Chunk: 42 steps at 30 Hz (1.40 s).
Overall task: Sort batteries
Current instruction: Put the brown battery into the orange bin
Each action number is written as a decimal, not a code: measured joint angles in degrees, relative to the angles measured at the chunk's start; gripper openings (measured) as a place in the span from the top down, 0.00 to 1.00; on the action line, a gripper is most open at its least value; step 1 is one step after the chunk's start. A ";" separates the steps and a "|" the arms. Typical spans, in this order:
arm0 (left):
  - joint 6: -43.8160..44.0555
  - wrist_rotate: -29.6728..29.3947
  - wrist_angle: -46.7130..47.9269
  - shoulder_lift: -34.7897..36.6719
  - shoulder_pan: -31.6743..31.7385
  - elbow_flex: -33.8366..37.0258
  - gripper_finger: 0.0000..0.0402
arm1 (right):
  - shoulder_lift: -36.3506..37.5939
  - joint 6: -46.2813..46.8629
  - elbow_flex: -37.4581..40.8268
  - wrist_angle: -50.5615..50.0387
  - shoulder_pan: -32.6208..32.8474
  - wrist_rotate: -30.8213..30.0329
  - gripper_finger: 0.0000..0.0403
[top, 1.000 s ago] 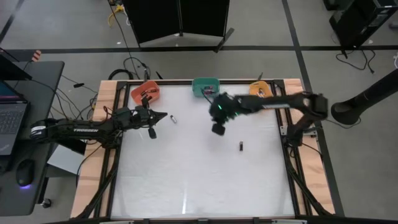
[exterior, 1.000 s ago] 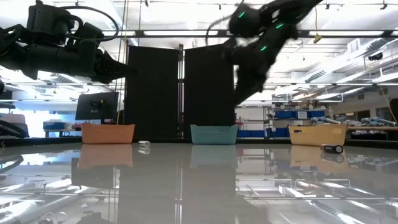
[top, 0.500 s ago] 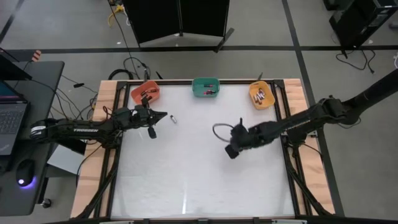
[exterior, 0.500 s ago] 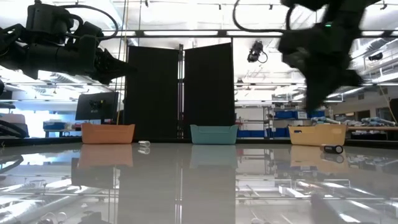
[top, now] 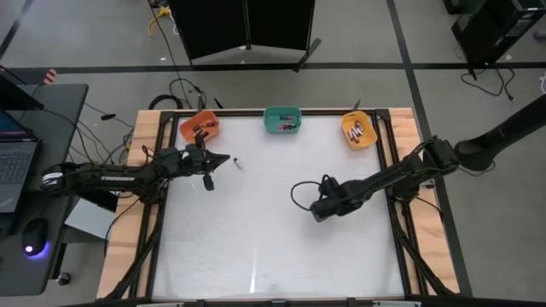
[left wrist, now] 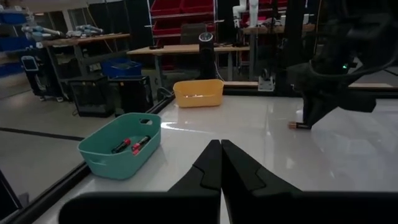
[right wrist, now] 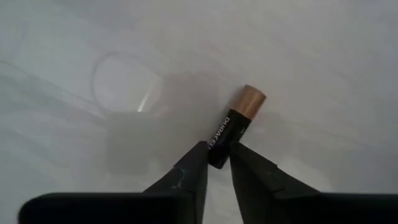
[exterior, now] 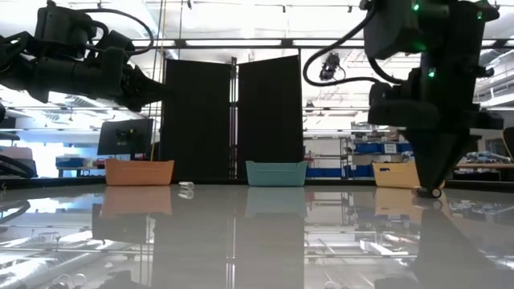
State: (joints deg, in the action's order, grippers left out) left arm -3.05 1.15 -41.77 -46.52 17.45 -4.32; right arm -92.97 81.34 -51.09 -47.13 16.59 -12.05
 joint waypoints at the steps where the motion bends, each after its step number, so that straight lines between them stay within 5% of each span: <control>1: 0.22 0.00 0.10 0.00 0.00 0.00 0.98 | -0.28 0.00 0.00 -0.16 -0.21 0.00 0.80; 11: 0.73 0.00 0.61 0.02 0.00 0.00 0.98 | -0.70 -1.80 0.00 -0.90 -1.23 -0.40 0.71; 29: 2.99 0.10 1.82 0.01 0.01 0.00 0.98 | -0.25 -7.98 4.52 5.67 -1.32 -1.07 0.83; 36: 10.43 0.31 -3.27 -0.03 0.00 0.00 0.98 | -0.38 -18.51 1.15 9.23 -1.41 -8.63 0.85; 42: 15.06 3.20 -11.00 -3.00 0.00 0.00 0.98 | -0.39 -31.29 1.25 26.49 -1.45 -17.12 0.85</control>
State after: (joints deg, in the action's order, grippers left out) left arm 12.01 4.35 -52.77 -49.52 17.45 -4.32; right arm -93.36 50.05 -49.84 -20.64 15.13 -29.18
